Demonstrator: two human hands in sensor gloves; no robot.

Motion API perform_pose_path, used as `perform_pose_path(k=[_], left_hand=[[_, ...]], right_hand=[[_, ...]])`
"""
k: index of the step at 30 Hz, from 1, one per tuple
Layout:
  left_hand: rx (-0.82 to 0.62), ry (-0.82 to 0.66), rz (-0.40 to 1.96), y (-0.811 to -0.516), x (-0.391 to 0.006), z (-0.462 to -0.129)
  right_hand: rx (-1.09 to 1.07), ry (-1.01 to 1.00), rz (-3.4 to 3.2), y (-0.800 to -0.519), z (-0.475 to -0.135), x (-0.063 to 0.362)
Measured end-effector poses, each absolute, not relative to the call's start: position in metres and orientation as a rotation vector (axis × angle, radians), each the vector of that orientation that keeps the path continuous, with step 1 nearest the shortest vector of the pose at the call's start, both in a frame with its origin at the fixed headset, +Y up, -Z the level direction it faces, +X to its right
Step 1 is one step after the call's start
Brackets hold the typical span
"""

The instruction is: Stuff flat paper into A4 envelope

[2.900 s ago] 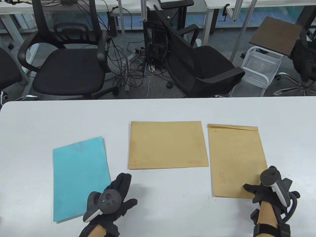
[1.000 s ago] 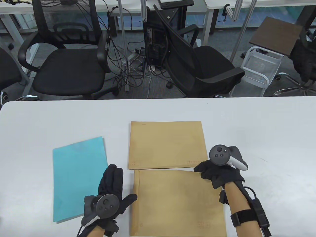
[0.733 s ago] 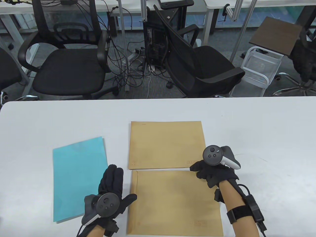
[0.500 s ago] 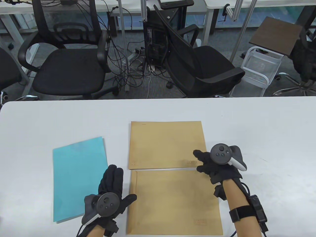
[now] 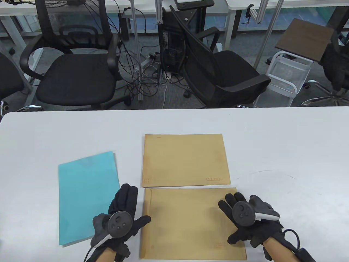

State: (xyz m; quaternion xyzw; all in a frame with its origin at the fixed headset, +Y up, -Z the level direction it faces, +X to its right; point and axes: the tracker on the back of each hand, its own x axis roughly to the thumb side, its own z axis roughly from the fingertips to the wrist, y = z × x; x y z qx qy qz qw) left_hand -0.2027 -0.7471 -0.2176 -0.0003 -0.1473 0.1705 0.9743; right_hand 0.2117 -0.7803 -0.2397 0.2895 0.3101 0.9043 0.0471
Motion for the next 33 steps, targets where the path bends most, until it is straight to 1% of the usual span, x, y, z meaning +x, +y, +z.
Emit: perform_pose_path(k=[2, 3, 6, 8, 12, 17, 19, 20, 22, 24, 26, 29, 30, 33], left_hand=[[-0.015, -0.276, 0.348, -0.748, -0.205, -0.219], [-0.025, -0.263, 0.342, -0.748, -0.205, -0.219], [-0.116, -0.186, 0.287, -0.751, -0.211, -0.222], [-0.151, -0.144, 0.254, -0.752, -0.215, -0.225], [-0.272, 0.006, 0.16, -0.746, -0.23, -0.231], [-0.493, 0.278, -0.005, -0.732, -0.267, -0.24], [-0.591, 0.411, -0.063, -0.728, -0.287, -0.241], [-0.62, 0.456, -0.062, -0.728, -0.294, -0.241], [-0.711, 0.593, -0.056, -0.729, -0.314, -0.239], [-0.773, 0.687, -0.03, -0.733, -0.33, -0.235], [-0.784, 0.733, 0.033, -0.74, -0.341, -0.232], [-0.65, 0.772, 0.127, -0.752, -0.351, -0.226], [-0.641, 0.785, 0.14, -0.754, -0.354, -0.225], [-0.751, 0.833, 0.238, -0.766, -0.367, -0.219]], right_hand=[[0.845, 1.045, 2.752, -0.788, -0.242, 0.213], [0.836, 1.063, 2.738, -0.791, -0.242, 0.213], [0.789, 1.03, 2.65, -0.795, -0.243, 0.218], [0.787, 1.04, 2.648, -0.796, -0.244, 0.219], [0.792, 1.039, 2.653, -0.795, -0.244, 0.218], [0.793, 1.018, 2.622, -0.796, -0.245, 0.219], [0.786, 1.021, 2.618, -0.796, -0.245, 0.219], [0.787, 1.022, 2.619, -0.796, -0.245, 0.219], [0.787, 1.022, 2.615, -0.796, -0.245, 0.219], [0.788, 1.022, 2.607, -0.797, -0.245, 0.219], [0.788, 1.023, 2.603, -0.797, -0.245, 0.219], [0.786, 1.042, 2.595, -0.797, -0.245, 0.219], [0.785, 1.045, 2.593, -0.797, -0.245, 0.219], [0.783, 1.04, 2.585, -0.797, -0.245, 0.22]])
